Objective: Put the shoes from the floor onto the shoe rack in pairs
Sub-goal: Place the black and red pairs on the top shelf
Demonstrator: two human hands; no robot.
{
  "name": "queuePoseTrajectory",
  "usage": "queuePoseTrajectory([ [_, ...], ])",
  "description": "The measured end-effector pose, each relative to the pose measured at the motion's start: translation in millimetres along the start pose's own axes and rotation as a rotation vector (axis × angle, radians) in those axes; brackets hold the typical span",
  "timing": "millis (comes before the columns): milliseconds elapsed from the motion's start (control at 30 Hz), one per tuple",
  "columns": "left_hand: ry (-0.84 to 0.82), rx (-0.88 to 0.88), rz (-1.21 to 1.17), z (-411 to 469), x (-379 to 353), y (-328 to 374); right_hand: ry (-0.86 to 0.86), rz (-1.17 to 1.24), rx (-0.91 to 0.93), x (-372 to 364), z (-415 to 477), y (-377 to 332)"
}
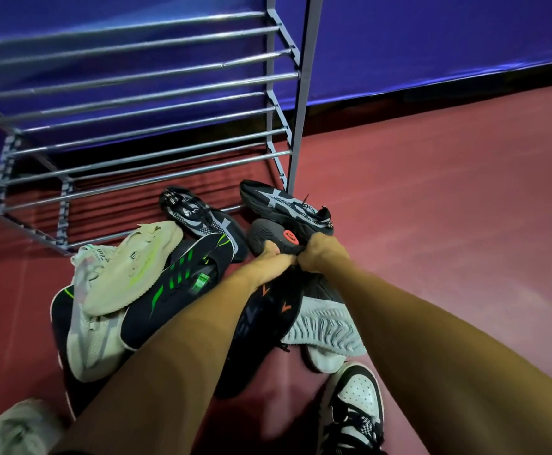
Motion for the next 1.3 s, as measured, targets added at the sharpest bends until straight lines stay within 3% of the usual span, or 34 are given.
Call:
queuePoseTrajectory([
  [400, 0.155, -0.153, -0.256, -93.4, 91.5, 23.0, -0.011, -0.159, 0.254, 84.2, -86.7, -87.6],
  [700, 0.366, -0.29, -0.382, -188.3, 209.0, 50.4, 0.144, -0.181, 0.569, 147.3, -190.0, -189.1],
  [900, 0.5, -0.408, -0.458, -258.8, 283.0, 56.5, 0.235, 0.049, 0.787, 174.6, -257.9, -252.3],
  [967, 0.549, -0.439, -0.495, -273.6, 305.0, 49.0, 0.112, 0.276, 0.797, 168.2, -269.9, -265.0],
  [1033, 0.569, -0.454, -0.536, -283.5, 322.9, 40.4, -0.151, 0.543, 0.797, 156.5, -280.9, -276.0],
  [1133, 0.606, -0.458, -0.59, -294.2, 344.4, 28.1, -0.435, 0.724, 0.799, 146.1, -289.7, -290.4],
  [1300, 0.627, -0.479, -0.812, -307.7, 361.0, 29.4, -0.54, 0.882, 0.796, 145.5, -285.9, -313.1],
])
Point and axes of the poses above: each hand's wrist, its own z-axis towards the middle knuckle, its own x-axis out of the back of the hand, y = z × x, the point moved 5 cm from there along z, towards the middle knuckle, and after that the axes turned 6 degrees about y, right-handed, at the moved point
